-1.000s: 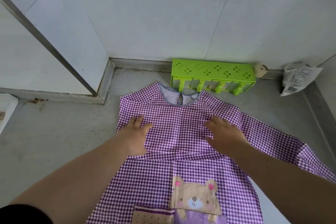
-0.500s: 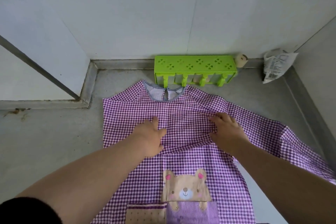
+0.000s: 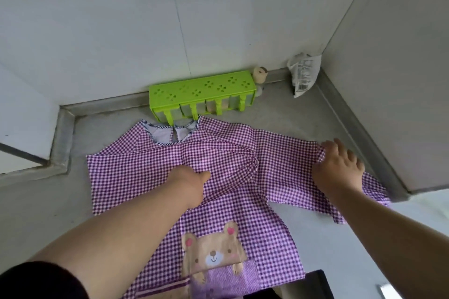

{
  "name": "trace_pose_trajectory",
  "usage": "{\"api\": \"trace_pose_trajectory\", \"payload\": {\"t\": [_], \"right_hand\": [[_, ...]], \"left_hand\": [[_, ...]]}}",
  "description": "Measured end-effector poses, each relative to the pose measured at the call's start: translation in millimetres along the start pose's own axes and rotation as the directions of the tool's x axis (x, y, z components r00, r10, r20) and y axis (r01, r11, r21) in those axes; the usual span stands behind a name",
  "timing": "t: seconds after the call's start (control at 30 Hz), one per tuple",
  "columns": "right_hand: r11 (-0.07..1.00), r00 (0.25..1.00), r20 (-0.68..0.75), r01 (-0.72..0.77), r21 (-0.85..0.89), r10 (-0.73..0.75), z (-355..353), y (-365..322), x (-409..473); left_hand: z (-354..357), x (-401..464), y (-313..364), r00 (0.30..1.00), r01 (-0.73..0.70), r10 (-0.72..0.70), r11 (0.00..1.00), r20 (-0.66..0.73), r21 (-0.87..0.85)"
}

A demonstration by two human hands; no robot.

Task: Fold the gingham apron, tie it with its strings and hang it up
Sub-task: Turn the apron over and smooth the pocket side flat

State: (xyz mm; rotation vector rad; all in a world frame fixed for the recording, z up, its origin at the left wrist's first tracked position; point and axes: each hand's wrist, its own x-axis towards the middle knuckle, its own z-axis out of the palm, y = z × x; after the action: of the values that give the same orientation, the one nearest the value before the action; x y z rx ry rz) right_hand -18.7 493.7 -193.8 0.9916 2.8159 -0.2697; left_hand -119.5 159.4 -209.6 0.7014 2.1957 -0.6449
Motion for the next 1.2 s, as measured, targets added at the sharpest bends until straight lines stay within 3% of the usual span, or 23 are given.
{"api": "trace_pose_trajectory", "payload": {"t": [0.07,0.17,0.3,0.4,0.5,0.6,0.67,0.73,0.87,0.93,0.97,1.07,1.2], "right_hand": [[0.999,0.997,0.063,-0.047,-0.007,0.048,-1.3,13.5,9.4],[0.984,0.956,0.269,-0.073,-0.163,0.116,-2.7,19.0,22.3],[0.935,0.924,0.381,0.1,-0.341,0.04,-9.0,15.6,28.1],[0.905,0.921,0.365,0.263,-0.335,-0.132,-20.1,-1.2,24.8],[0.929,0.855,0.466,0.333,-0.16,-0.227,-35.8,-31.8,21.0],[0.964,0.781,0.568,0.171,0.206,-0.26,-45.1,-64.5,11.8],[0.886,0.74,0.634,-0.117,0.449,-0.224,-44.5,-85.2,6.7],[0.796,0.716,0.678,-0.308,0.521,-0.166,-42.7,-104.9,0.5],[0.666,0.687,0.707,-0.449,0.596,-0.169,-33.5,-140.2,-16.4],[0.577,0.663,0.727,-0.528,0.623,-0.178,-28.7,-153.3,-25.8],[0.54,0.647,0.739,-0.56,0.628,-0.187,-26.2,-159.7,-30.3],[0.448,0.594,0.762,-0.625,0.639,-0.258,-19.9,-177.0,-40.6],[0.458,0.555,0.761,-0.61,0.647,-0.335,-13.2,-190.9,-50.8]], "left_hand": [[-2.2,0.5,4.3,1.0,0.013,-0.013,1.0,-0.006,-0.012],[-0.9,0.2,6.0,0.998,0.051,-0.053,0.995,-0.02,-0.081],[-7.8,-5.5,9.0,0.995,0.043,-0.051,0.995,-0.089,-0.085],[-17.8,-11.7,11.3,0.983,-0.019,0.017,1.0,-0.182,-0.01],[-22.7,-13.6,11.0,0.984,-0.066,0.052,0.995,-0.171,-0.074],[-24.6,-15.4,11.0,0.988,-0.089,0.048,0.954,-0.147,-0.286],[-26.3,-16.9,11.3,0.988,-0.088,0.024,0.896,-0.151,-0.436],[-28.7,-19.9,10.0,0.987,-0.085,-0.01,0.806,-0.158,-0.586],[-35.5,-29.5,2.8,0.988,-0.105,-0.06,0.414,-0.142,-0.904],[-36.0,-35.6,-2.5,0.987,-0.123,-0.071,0.233,-0.143,-0.965],[-34.5,-38.6,-5.1,0.984,-0.143,-0.073,0.188,-0.16,-0.972],[-28.6,-42.3,-11.0,0.978,-0.181,-0.075,0.166,-0.196,-0.969],[-19.9,-45.2,-16.4,0.97,-0.199,-0.095,0.209,-0.222,-0.957]]}}
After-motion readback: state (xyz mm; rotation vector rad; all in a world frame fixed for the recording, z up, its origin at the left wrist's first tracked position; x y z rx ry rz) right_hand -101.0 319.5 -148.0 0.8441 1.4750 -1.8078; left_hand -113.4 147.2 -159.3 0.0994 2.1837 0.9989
